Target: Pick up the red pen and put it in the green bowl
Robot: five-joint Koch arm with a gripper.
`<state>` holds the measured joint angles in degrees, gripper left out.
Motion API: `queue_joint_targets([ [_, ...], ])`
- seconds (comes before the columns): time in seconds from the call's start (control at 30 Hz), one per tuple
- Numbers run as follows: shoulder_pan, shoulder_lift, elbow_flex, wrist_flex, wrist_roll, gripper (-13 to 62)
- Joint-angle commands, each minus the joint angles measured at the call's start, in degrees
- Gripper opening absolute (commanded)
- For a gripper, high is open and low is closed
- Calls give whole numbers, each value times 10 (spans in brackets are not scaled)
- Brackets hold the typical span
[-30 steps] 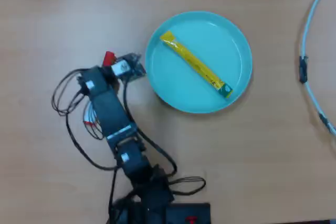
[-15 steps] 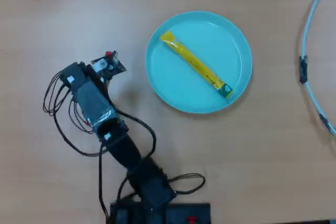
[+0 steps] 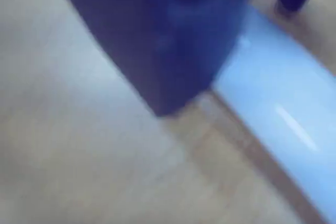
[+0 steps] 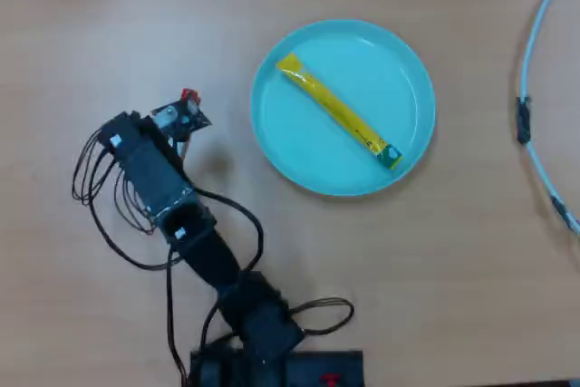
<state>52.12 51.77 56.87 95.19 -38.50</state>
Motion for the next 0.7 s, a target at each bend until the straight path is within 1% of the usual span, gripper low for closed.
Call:
queue_joint_targets([
  [0.0, -16, 2, -50, 17, 46, 110],
  [0.1, -35, 2, -50, 9, 56, -83],
  [0.13, -37, 2, -48, 9, 61, -94],
  [0.2, -36, 2, -45, 10, 83, -61],
  [0.5, -33, 3, -42, 18, 239, -66],
  [0.67, -40, 18, -48, 45, 250, -67],
])
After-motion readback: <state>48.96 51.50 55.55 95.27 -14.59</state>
